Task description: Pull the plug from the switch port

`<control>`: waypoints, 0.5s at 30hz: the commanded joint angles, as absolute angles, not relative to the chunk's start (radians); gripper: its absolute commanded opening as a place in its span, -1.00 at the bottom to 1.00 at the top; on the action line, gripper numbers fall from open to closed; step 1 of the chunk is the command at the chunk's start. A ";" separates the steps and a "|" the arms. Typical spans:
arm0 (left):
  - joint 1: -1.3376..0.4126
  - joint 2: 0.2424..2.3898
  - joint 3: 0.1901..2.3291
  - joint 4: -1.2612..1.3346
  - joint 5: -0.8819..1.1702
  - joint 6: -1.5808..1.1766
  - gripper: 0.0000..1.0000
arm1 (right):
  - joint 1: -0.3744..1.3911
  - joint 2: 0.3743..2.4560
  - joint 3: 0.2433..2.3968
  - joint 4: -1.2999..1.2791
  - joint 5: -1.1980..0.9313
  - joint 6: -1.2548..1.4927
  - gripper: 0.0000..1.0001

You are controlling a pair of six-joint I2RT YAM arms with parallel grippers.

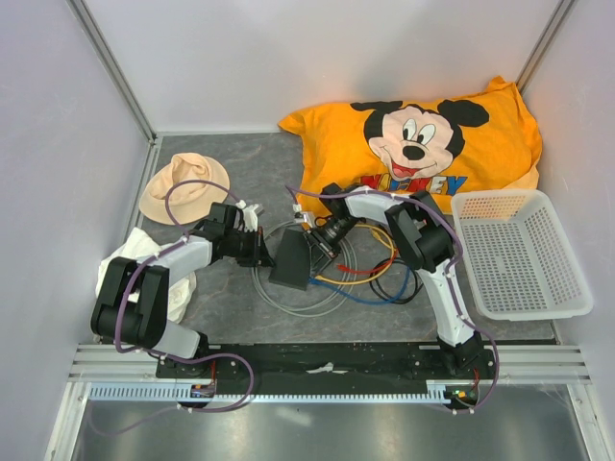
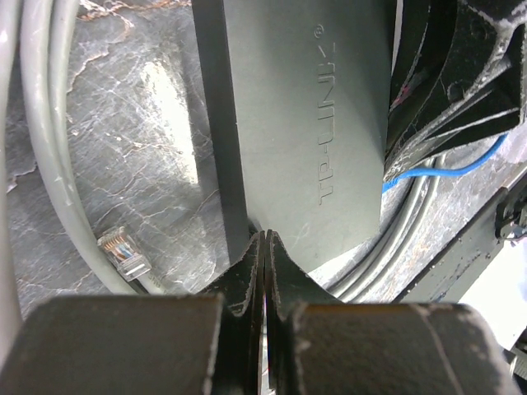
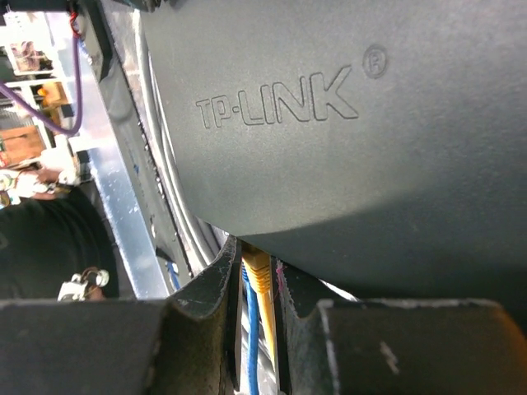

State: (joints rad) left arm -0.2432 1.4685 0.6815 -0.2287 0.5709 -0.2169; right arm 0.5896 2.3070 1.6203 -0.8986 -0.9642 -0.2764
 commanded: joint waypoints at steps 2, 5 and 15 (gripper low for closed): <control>-0.239 1.499 0.678 -0.258 0.512 -0.218 -0.97 | 0.580 2.407 1.669 -1.101 -0.948 -0.452 -1.00; -0.239 1.499 0.677 -0.256 0.511 -0.218 -0.97 | 0.578 2.439 1.709 -1.178 -0.957 -0.503 -1.00; -0.239 1.402 0.705 -0.250 0.494 -0.216 -0.97 | 0.584 2.390 1.775 -0.835 -0.703 -0.209 -1.00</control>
